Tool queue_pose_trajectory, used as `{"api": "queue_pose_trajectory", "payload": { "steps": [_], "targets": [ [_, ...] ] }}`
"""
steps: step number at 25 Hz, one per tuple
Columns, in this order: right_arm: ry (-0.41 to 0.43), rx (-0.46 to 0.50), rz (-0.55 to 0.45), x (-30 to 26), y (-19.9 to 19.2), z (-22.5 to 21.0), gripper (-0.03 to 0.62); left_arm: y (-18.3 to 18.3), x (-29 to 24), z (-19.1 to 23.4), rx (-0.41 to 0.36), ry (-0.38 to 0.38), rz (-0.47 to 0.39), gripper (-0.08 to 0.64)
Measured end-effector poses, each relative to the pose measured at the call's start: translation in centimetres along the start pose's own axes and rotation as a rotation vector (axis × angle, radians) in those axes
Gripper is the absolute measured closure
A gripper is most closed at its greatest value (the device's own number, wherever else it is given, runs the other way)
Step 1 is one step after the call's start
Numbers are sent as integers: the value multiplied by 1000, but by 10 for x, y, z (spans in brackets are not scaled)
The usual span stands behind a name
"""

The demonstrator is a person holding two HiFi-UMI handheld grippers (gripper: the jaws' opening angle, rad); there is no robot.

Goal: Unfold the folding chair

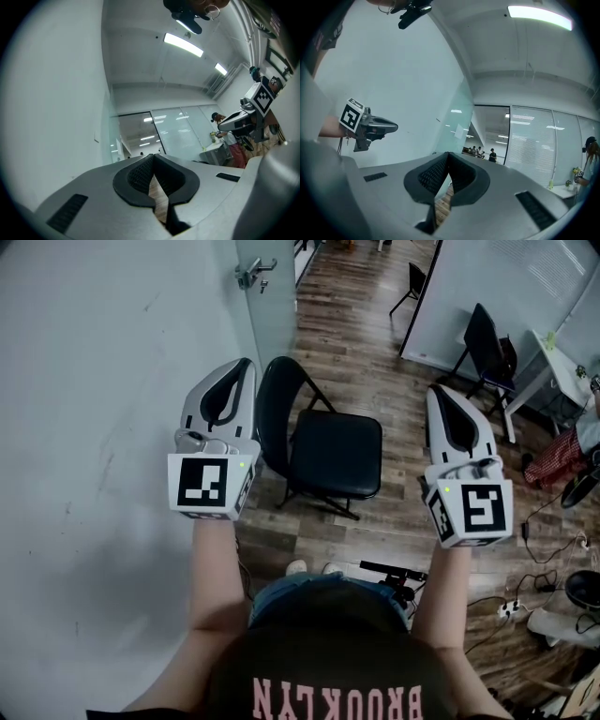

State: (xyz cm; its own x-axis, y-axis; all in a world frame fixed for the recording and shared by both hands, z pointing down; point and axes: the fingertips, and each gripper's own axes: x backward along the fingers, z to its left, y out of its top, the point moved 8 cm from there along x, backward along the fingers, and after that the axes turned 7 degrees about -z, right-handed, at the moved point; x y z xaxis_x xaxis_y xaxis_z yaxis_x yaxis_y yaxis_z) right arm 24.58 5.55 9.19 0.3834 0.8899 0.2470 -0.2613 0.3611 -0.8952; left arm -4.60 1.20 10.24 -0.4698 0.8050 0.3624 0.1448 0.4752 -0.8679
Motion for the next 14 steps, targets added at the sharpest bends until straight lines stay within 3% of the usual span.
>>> {"api": "queue_pose_trajectory", "payload": {
  "steps": [14],
  "targets": [
    [-18, -9, -5, 3, 0, 1, 590, 10, 0, 5, -51, -3, 14, 557]
  ]
}}
